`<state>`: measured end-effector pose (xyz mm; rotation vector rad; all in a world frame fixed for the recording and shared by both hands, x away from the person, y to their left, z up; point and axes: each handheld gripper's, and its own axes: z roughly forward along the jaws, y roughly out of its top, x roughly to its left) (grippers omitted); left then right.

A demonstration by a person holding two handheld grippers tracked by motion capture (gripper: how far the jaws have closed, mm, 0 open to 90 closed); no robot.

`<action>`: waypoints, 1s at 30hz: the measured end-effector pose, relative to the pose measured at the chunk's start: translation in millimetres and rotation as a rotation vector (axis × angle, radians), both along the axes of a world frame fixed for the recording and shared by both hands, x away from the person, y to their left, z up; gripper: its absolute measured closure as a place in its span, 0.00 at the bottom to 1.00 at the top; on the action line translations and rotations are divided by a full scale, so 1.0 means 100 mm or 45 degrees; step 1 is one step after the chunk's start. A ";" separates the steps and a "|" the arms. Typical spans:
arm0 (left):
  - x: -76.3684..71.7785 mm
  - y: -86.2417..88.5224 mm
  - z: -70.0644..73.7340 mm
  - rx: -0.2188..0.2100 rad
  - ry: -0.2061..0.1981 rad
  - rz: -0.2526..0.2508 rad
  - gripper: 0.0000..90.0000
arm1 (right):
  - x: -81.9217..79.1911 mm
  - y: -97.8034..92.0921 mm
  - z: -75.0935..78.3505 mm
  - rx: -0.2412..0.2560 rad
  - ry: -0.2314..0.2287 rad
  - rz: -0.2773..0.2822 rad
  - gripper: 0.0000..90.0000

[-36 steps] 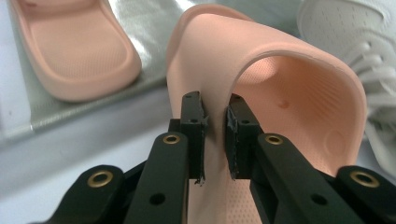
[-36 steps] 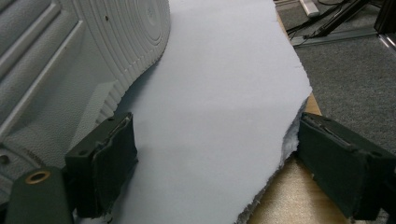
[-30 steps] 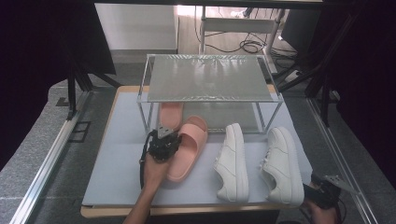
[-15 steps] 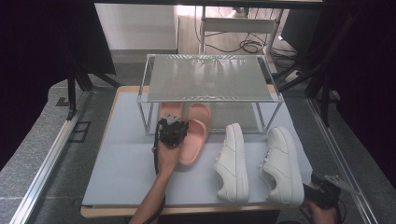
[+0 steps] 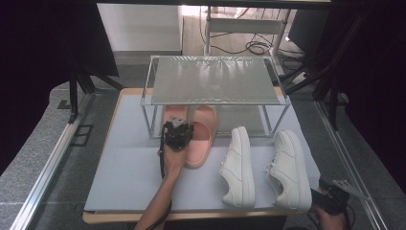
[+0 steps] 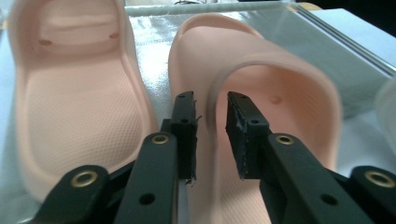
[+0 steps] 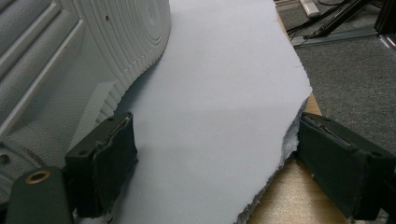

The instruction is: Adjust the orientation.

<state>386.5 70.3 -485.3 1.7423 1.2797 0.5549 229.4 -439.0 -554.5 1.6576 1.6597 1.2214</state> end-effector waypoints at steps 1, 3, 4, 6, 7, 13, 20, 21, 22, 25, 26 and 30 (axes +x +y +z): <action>-0.03 0.02 0.02 -0.003 -0.002 -0.013 0.80 | 0.00 0.00 0.00 0.000 0.000 0.000 0.14; -0.12 0.06 0.06 0.004 -0.012 -0.050 0.79 | 0.00 0.00 0.00 0.000 0.000 -0.001 0.14; -0.18 0.08 0.08 0.006 -0.018 -0.078 0.78 | 0.00 0.00 0.00 0.000 0.000 -0.001 0.14; -0.29 0.12 0.10 0.014 -0.024 -0.125 0.79 | 0.00 0.00 0.00 0.001 0.000 -0.001 0.14; -0.33 0.14 0.10 0.014 -0.023 -0.138 0.79 | 0.00 0.00 0.00 0.000 0.000 -0.001 0.14; -0.70 0.21 0.04 0.025 -0.003 -0.252 0.92 | 0.00 0.00 0.00 0.001 0.001 -0.001 0.14; -1.05 0.25 -0.11 0.077 0.060 -0.342 0.99 | 0.00 0.00 0.00 0.004 0.000 -0.003 0.14; -1.08 0.24 -0.13 0.089 0.078 -0.353 0.99 | 0.00 0.00 0.00 0.003 0.000 -0.003 0.14; -1.11 0.24 -0.15 0.092 0.102 -0.363 0.99 | 0.00 0.00 0.00 0.004 0.000 -0.003 0.14; -1.15 0.21 -0.20 0.113 0.139 -0.386 0.99 | 0.00 0.00 0.00 0.003 0.000 -0.004 0.14; -1.16 0.20 -0.21 0.125 0.140 -0.388 0.99 | 0.00 0.00 0.00 0.004 0.000 -0.003 0.14; -1.14 0.13 -0.24 0.181 0.151 -0.394 0.99 | 0.00 0.00 0.00 0.004 0.000 -0.004 0.14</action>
